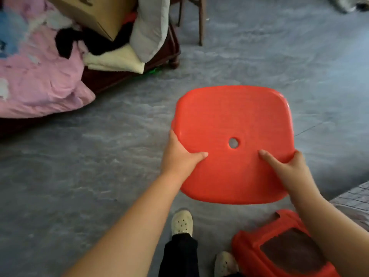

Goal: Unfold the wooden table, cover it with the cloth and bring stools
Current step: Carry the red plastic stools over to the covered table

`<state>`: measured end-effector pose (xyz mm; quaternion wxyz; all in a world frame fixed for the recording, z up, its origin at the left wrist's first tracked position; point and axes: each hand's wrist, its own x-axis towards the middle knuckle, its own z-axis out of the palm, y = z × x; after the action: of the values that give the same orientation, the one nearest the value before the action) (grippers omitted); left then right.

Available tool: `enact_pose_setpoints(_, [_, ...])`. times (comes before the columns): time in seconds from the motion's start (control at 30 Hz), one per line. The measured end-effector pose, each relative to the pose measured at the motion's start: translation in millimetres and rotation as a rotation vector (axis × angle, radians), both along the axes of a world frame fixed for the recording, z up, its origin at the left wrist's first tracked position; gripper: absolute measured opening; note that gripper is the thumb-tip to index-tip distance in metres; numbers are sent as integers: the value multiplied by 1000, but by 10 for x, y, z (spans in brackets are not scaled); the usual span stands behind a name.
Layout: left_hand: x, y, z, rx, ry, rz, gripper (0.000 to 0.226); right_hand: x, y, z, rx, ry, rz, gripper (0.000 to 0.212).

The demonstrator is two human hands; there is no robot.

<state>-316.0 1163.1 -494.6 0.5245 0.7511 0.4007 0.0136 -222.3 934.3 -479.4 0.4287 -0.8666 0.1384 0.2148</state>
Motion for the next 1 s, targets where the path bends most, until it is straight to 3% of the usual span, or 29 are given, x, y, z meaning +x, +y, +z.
enact_pose_setpoints(0.1, [605, -116, -10, 51, 58, -193, 116, 316, -274, -39, 16, 19, -114, 71])
enact_pose_setpoints(0.43, [2743, -1377, -111, 92, 130, -627, 120, 1310, -1741, -266, 57, -2, -435, 57])
enact_pose_setpoints(0.53, [3267, -1990, -41, 65, 133, -748, 120, 1473, -2272, -207, 84, 3, -541, 67])
enact_pose_setpoints(0.67, [3969, -2805, 16, 29, 122, -898, 110, 1788, -2940, -117, 47, 5, -647, 66])
enact_pose_setpoints(0.8, [4595, -3522, -14, -27, 96, -1011, 85, 2143, -3451, -189, -17, -18, -749, 68])
enact_pose_setpoints(1.0, [5412, -4021, -210, -82, 138, -1148, 90, 2637, -3741, -495, -57, 42, -885, 74])
